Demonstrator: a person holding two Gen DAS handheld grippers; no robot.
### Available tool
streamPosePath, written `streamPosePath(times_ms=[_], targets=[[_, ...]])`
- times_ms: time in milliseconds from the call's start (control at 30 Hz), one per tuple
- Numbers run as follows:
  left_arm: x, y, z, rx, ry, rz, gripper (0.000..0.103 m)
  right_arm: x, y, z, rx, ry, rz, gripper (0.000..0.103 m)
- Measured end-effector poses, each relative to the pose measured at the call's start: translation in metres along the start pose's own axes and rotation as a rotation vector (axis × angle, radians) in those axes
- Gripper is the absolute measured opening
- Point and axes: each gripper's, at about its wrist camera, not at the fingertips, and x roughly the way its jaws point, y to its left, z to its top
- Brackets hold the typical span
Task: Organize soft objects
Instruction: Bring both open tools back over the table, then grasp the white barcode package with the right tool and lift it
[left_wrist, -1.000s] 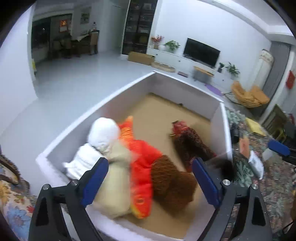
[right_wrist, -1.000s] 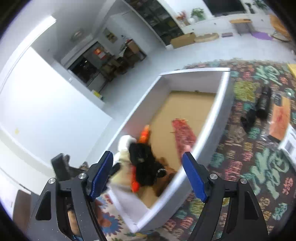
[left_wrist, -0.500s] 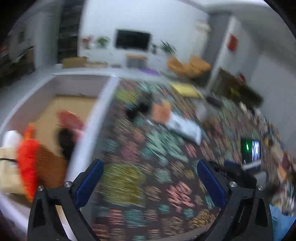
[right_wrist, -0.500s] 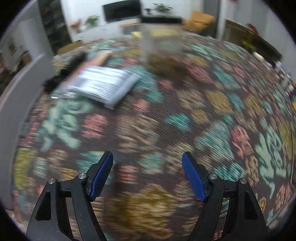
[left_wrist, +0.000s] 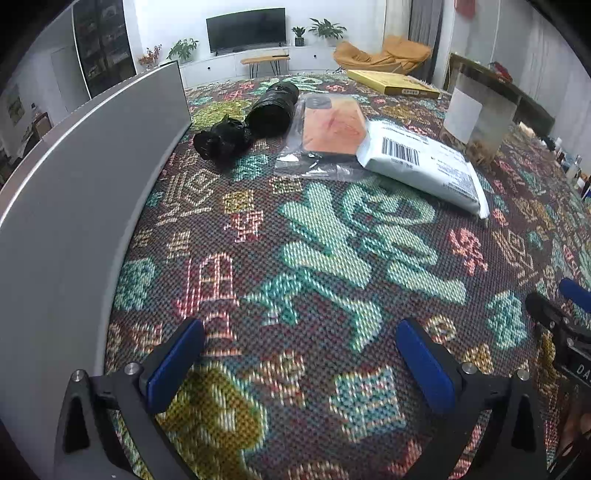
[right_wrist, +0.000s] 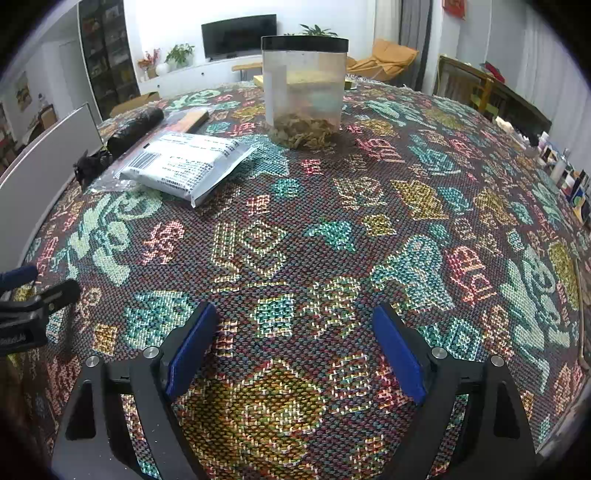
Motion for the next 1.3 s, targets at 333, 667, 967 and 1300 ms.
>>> streamPosePath(times_ms=[333, 667, 967, 1300], targets=[[-0.003, 0.003, -0.002, -0.002, -0.032, 0.006, 0.103, -0.003, 0.0, 0.0, 0.0, -0.001, -0.002, 0.089], [-0.006, 0.008, -0.001, 0.094, -0.013, -0.062, 0.103, -0.001, 0.0, 0.003, -0.001, 0.008, 0.026, 0.091], [-0.006, 0.008, 0.0, 0.085, -0.019, -0.054, 0.103, 0.021, 0.055, 0.126, -0.331, 0.065, 0.302, 0.09], [-0.007, 0.008, -0.001, 0.082, -0.021, -0.057, 0.103, 0.112, 0.117, 0.155, -0.518, 0.289, 0.262, 0.09]])
